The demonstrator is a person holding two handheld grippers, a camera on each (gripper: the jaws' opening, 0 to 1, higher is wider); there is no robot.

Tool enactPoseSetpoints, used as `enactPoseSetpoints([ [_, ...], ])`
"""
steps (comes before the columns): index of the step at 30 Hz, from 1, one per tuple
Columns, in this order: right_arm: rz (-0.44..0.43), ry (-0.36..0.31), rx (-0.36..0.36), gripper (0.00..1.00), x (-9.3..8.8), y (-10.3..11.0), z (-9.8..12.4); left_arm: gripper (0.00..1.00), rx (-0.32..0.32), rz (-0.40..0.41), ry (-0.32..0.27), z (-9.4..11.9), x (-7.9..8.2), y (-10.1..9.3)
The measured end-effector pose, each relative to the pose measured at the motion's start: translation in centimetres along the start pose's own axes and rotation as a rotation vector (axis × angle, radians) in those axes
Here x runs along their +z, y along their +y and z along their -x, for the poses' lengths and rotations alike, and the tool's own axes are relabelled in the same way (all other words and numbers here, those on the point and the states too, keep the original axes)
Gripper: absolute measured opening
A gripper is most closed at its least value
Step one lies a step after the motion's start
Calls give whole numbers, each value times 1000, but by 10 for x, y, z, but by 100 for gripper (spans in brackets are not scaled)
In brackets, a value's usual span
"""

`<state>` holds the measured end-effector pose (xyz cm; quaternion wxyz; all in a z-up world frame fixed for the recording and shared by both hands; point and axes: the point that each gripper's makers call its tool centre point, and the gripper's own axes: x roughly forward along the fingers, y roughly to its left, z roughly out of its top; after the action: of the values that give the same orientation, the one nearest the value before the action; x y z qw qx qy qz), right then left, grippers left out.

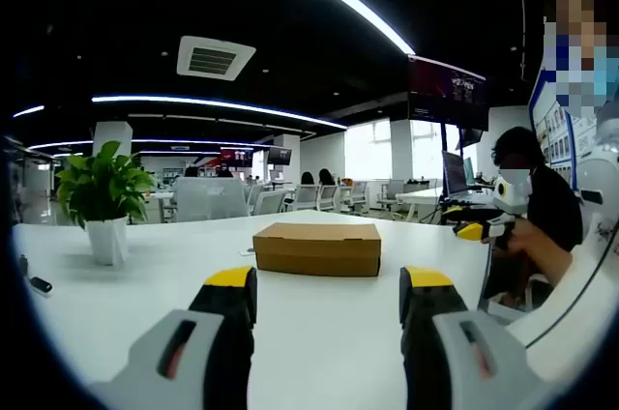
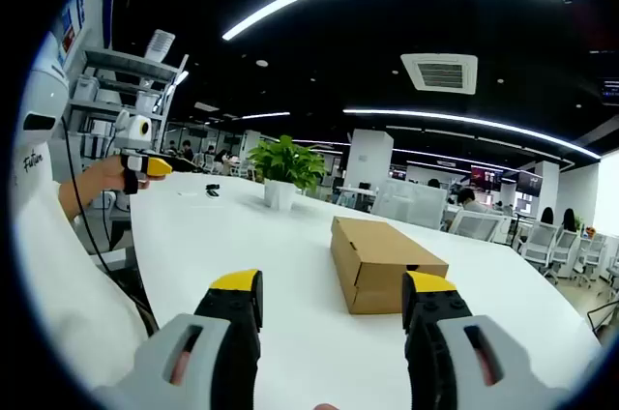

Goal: Operate the shoe box by opening the lid, removing the specified soft item, and placing it in the target area until the item is outside and the box remains undamaged.

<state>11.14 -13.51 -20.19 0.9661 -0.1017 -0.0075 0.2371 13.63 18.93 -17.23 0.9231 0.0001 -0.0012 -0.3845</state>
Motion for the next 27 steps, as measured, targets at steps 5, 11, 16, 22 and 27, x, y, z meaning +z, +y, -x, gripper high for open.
enactPoseSetpoints([
  [5, -17, -1, -19, 58, -5, -8, 2, 61, -10, 6, 22, -5, -11, -2],
  [11, -22, 3, 2, 59, -8, -1, 0, 61, -8, 15, 33, -5, -14, -2],
  [16, -20, 9, 5, 59, -10, 0, 0, 61, -7, 4, 26, -4, -10, -2],
  [22, -29, 14, 3, 59, -13, 0, 0, 61, -6, 3, 31, -3, -12, -2],
  [27, -28, 16, 7, 59, -14, 1, -2, 61, -2, 12, 32, -4, -13, 0],
])
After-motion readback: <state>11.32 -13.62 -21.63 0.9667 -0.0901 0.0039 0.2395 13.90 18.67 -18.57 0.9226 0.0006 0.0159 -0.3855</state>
